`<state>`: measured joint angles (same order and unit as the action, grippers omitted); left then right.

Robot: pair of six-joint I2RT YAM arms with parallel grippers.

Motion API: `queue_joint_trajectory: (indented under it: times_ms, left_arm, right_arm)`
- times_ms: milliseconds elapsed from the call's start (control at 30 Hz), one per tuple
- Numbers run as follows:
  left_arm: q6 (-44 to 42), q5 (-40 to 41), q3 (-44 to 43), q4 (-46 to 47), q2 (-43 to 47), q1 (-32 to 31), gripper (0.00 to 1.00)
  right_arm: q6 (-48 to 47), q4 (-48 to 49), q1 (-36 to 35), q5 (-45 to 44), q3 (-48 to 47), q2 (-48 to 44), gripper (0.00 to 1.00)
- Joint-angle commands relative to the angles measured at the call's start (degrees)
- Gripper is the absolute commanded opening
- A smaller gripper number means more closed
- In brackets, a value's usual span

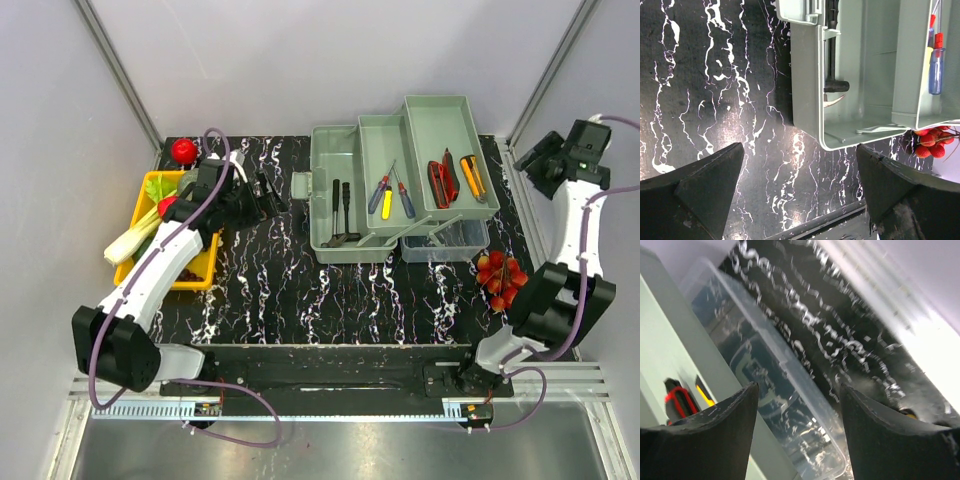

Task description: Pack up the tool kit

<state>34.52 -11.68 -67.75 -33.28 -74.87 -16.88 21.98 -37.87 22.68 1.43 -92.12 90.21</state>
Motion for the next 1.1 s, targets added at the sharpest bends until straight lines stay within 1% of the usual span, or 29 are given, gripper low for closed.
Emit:
queue_joint_trajectory:
  times_ms: [0,100,200,300,433,500,600,733,833,933,1067]
  left_arm:
    - [0.3,-1.4,1.3,4.4,-1.2,0.4,0.99]
    - [-0.9,-5.0,1.0,6.0,-3.3,0.5,0.99]
    - [-1.2,-8.3,0.2,7.3,-6.1,0.5,0.99]
    - [-1.1,-9.9,-1.4,7.4,-8.9,0.5,0.99]
    - [-1.2,-10.3,-2.0,7.8,-12.2,0.6,0.99]
    - [-1.1,-10.2,-2.1,8.2,-13.3,0.7,0.99]
    - [-0.9,-9.6,-2.0,9.8,-14.6,0.7,0.98]
    - [0.4,-9.3,-2.0,12.2,-17.1,1.2,0.95]
    - [2.0,-11.3,-0.6,16.6,-17.1,1.5,0.91]
    - [3.1,-12.4,0.5,20.1,-17.3,1.5,0.91]
    - [3.7,-13.2,0.6,22.0,-18.6,1.5,0.91]
  right_arm:
    - [1.3,6.8,-0.6,16.2,6.1,1.8,0.71]
    - [-3.5,8.2,-0.6,21.1,7.0,4.9,0.71]
    - [-7.1,6.3,-0.6,21.2,5.9,8.7,0.69]
    - [-9.1,7.4,-0.5,22.6,6.9,9.7,0.67]
    - [-10.9,7.8,-0.6,23.4,8.6,10.7,0.56]
    - [-11.5,7.5,-0.6,23.4,9.3,11.2,0.49]
    - [-11.8,8.6,-0.6,23.5,11.0,10.9,0.45]
    - [-12.0,10.2,-0.6,22.3,12.7,11.6,0.43]
    - [-12.7,10.3,-0.6,22.6,13.6,12.6,0.39]
    - [-12.8,11.8,-0.6,23.1,15.1,12.5,0.38]
    - [-12.7,12.6,-0.6,23.3,15.8,12.7,0.37]
